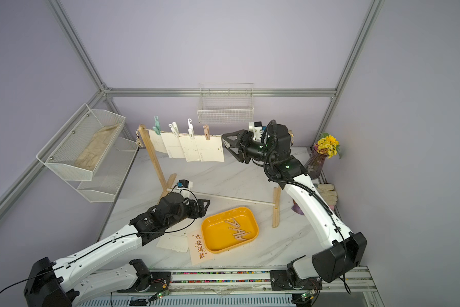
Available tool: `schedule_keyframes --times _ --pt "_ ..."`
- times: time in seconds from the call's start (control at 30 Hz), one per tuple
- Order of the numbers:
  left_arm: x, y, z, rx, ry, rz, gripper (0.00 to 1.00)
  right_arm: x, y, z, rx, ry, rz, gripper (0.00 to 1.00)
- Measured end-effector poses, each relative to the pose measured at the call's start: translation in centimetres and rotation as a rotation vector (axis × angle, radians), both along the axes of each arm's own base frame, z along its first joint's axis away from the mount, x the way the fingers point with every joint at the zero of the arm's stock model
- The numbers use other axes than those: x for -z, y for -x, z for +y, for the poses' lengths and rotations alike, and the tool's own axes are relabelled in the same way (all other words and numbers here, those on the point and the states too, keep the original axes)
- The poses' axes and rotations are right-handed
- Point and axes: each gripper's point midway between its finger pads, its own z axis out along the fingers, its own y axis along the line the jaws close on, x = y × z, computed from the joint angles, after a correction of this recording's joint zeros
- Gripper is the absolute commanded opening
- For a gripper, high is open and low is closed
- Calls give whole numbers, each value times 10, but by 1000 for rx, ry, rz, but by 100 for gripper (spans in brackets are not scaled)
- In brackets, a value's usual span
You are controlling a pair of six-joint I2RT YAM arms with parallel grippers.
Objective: Remove the postcards from the strings
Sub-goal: Remove the clamp from the clothesline.
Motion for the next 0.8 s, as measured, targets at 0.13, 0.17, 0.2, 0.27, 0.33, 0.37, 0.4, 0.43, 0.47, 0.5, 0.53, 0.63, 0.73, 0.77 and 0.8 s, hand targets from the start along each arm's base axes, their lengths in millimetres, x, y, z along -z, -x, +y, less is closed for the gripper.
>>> schedule_keyframes --times 0.13,0.17,0.2,0.27,0.33,0.37,0.4,0.43,0.47,0.5,0.53,0.63,0.73,0.77,0.8 --pt "0 0 0 1 1 0 82 0 1 1 -6 2 -4 49" --pt "0 0 -1 1 2 -1 82 0 1 1 -6 2 -3 47" --pt "-1 -1 -1 0 4 -3 82 0 1 1 -7 2 -4 45" --pt "-2 -1 -1 0 6 -6 82 0 2 2 -9 2 -5 41" --pt "-2 -1 -1 0 8 -8 83 0 2 2 -11 3 -7 37" --pt "-2 -1 -2 1 9 -9 83 0 2 2 -11 2 -5 37" --pt "-2 -1 -1 0 9 -9 83 0 2 2 -11 2 -5 35" --pt "-2 -1 -1 0 9 -9 83 0 2 2 -11 3 -5 35" --pt "-2 -1 -1 0 9 -9 83 0 2 2 -11 3 -5 34" --pt "-2 -1 -2 1 9 -9 83 0 2 2 -11 3 -4 34" --pt "-2 -1 -1 0 9 -9 83 0 2 2 -11 3 -4 33" --pt "-2 -1 -1 -1 10 -8 83 0 2 3 -12 3 -3 33" --pt "-3 -1 -1 -3 12 -9 83 2 3 3 -17 6 1 32" --pt "-3 -1 -1 -3 12 -10 83 2 4 3 -20 8 3 32" --pt "-4 -2 0 -6 12 -13 83 3 5 3 -24 9 6 32"
